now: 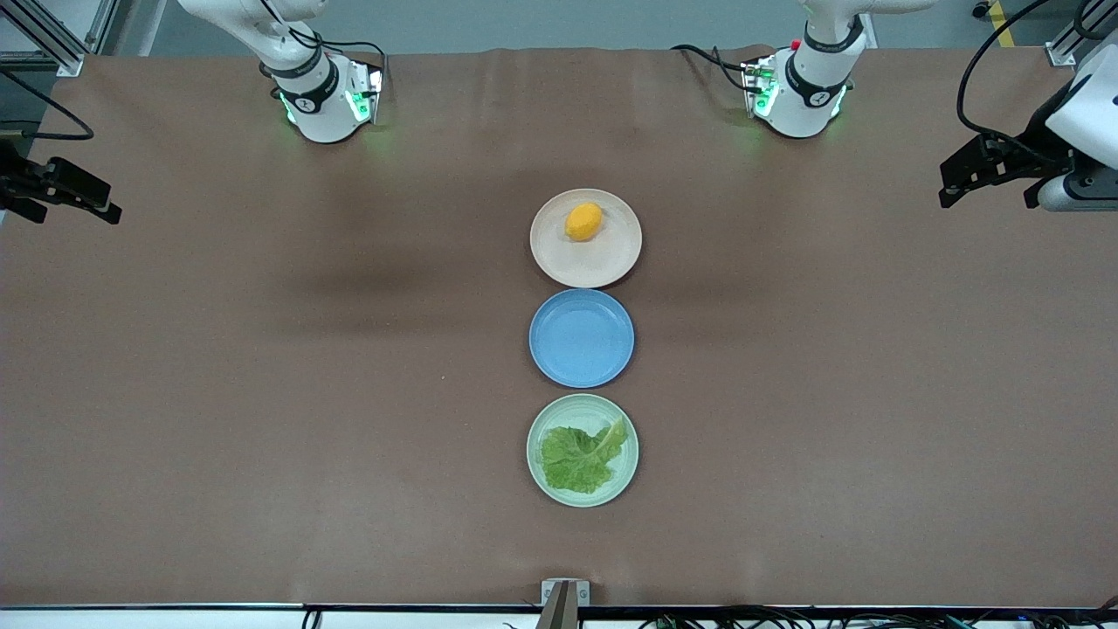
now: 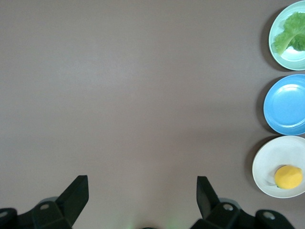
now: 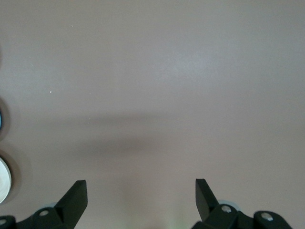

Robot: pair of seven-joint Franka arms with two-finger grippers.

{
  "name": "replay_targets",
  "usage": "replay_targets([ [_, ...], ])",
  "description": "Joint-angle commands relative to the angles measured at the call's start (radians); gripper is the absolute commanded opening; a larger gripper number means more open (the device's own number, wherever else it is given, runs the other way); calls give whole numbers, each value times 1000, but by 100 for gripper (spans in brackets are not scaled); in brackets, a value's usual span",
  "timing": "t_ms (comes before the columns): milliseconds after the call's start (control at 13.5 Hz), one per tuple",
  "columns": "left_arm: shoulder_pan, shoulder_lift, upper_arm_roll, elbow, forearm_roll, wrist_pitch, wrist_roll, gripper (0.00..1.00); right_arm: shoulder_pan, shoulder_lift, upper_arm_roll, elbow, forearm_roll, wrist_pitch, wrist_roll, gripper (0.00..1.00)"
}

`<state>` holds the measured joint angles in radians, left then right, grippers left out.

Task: Pick lemon and lettuce from plates
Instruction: 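Move the left gripper out toward the green plate with lettuce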

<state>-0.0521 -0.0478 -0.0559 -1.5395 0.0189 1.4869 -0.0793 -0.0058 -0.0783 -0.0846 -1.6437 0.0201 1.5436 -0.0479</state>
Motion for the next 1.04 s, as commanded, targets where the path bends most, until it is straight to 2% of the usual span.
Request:
replay_targets([
  [0,3,11,-2,21,-19,-11,-11,100,-11,-32,9,-34,-6,18,-10,100],
  [222,0,22,-2,22,-19,-10,-14,100,-11,-32,9,-34,-12,18,-32,100],
  [370,-11,61,-4,25,-16,-1,-8,100,-11,-32,9,-36,-12,7,-26,100],
  [444,-23,112,-15,51,-17,24,-13,100,-13,-32,9,-38,-11,3,-21,100],
  [963,-202,384,-18,73,-13,424,-7,100,-16,-31,9,-38,-11,-5,-23,100],
])
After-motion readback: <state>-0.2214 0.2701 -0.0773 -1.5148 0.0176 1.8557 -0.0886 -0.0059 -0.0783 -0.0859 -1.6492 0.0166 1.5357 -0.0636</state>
